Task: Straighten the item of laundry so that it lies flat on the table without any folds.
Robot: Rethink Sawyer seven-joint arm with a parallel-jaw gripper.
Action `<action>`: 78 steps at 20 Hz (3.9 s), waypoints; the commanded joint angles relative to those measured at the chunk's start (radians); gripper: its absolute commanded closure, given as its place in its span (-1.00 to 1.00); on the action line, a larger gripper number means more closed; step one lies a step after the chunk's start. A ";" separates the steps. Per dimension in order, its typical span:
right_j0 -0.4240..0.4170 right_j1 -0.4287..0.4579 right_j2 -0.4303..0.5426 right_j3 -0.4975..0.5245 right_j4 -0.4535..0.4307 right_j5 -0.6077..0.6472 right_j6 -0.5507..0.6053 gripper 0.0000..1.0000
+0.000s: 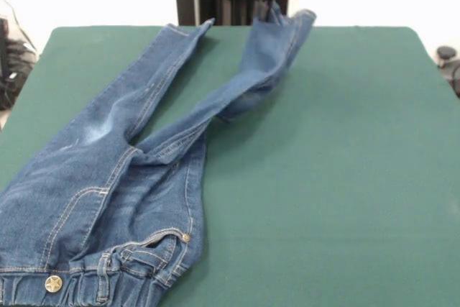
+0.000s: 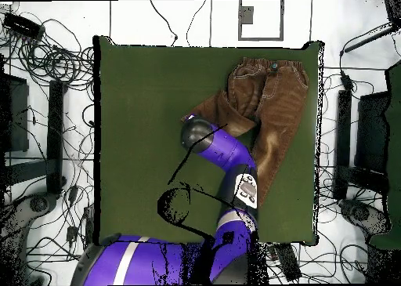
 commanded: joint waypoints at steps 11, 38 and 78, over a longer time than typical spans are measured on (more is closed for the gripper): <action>0.019 0.004 -0.017 -0.002 0.056 0.228 0.292 1.00; -0.472 0.023 0.604 0.291 0.111 -0.434 0.199 1.00; -1.447 0.844 1.151 0.150 -0.683 -0.213 -0.160 1.00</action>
